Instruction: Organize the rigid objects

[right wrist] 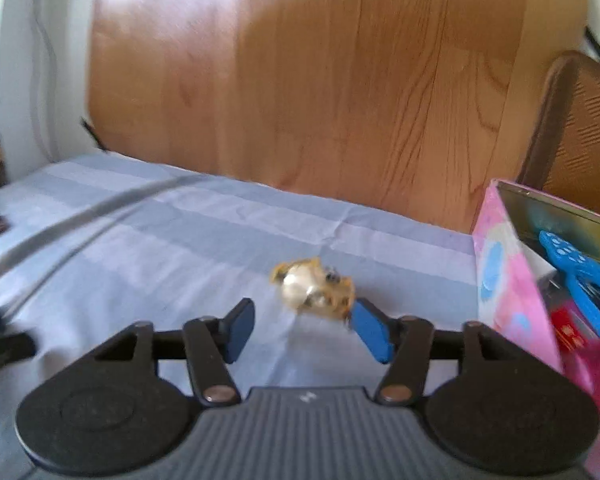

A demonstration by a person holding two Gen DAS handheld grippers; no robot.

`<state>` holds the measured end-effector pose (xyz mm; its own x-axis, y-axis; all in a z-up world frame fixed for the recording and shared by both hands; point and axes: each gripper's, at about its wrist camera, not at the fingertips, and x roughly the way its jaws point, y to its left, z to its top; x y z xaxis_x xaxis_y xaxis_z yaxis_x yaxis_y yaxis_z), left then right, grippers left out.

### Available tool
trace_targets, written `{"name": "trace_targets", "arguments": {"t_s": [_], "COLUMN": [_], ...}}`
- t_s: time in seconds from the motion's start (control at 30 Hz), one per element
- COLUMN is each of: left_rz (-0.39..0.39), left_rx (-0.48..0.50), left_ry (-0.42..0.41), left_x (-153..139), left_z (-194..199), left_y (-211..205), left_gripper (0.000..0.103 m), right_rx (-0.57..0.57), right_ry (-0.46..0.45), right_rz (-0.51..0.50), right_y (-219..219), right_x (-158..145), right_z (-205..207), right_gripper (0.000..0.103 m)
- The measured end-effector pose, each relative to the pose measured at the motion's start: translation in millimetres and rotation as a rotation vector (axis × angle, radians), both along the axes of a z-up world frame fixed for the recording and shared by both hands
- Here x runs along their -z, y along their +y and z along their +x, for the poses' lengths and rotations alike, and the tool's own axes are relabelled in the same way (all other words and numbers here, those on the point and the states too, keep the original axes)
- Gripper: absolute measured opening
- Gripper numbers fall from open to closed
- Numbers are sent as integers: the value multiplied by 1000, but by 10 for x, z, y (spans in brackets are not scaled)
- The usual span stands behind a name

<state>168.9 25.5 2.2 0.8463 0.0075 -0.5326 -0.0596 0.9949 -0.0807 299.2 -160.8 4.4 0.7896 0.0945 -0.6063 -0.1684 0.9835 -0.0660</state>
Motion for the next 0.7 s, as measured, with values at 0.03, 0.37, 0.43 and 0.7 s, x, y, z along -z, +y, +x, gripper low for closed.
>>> {"name": "trace_targets", "arguments": {"t_s": [0.03,0.37,0.43,0.7], "left_rz": [-2,-3,10,126], "left_rx": [0,27,46,118], "left_ry": [0,1,4,22], "left_x": [0,1,2,13], "left_z": [-3,-16,-27,-120], "left_y": [1,-1,-29,-255], "left_gripper": [52,54,55,60], "right_rx": [18,-113,-150,-165], "right_ry": [29,37,44,36], "right_rz": [4,49,68,108], "right_y": [-10,-70,-117,-563], "right_x": [42,56,35,-30], "right_z": [94,-579,-885,-1948], "right_gripper": [56,47,47,26]}}
